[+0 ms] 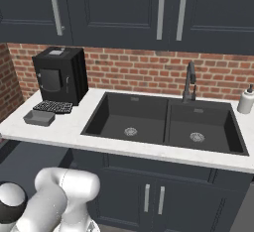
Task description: Pick the peeler from the drawer and place it on the counter.
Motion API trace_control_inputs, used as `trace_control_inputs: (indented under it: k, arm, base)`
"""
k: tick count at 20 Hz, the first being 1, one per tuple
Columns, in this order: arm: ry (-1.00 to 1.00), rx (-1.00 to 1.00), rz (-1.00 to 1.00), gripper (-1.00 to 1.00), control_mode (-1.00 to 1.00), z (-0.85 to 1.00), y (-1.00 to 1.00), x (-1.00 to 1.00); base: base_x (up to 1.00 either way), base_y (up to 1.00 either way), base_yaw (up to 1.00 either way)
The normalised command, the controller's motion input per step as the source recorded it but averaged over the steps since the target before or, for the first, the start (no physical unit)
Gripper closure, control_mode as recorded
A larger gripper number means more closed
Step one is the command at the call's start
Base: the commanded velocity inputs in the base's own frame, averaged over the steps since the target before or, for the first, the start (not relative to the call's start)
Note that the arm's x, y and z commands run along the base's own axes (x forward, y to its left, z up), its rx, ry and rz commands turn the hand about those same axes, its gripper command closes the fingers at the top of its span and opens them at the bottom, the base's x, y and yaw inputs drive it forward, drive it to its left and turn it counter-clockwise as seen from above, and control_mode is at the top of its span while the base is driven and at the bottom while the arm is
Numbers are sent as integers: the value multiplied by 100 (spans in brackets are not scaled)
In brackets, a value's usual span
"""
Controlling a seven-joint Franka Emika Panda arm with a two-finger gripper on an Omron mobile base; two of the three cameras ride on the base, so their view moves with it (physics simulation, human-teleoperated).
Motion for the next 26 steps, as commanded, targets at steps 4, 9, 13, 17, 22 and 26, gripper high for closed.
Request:
trace_control_inputs:
  k: [4,9,13,17,22,26]
  arm:
    - [0,0,0,100,-100,87,-38,4]
    - [0,0,0,100,-100,37,-73,50]
    - [0,6,0,100,-100,0,-100,72]
    - [0,9,0,100,-100,0,-100,91]
    - [0,4,0,100,-100,-7,-84,100]
    - [-2,0,0,100,-100,-29,-6,95]
  base:
    - [0,0,0]
    - [0,0,0]
    - [0,0,0]
    - [0,0,0]
    - [0,0,0]
    - [0,0,0]
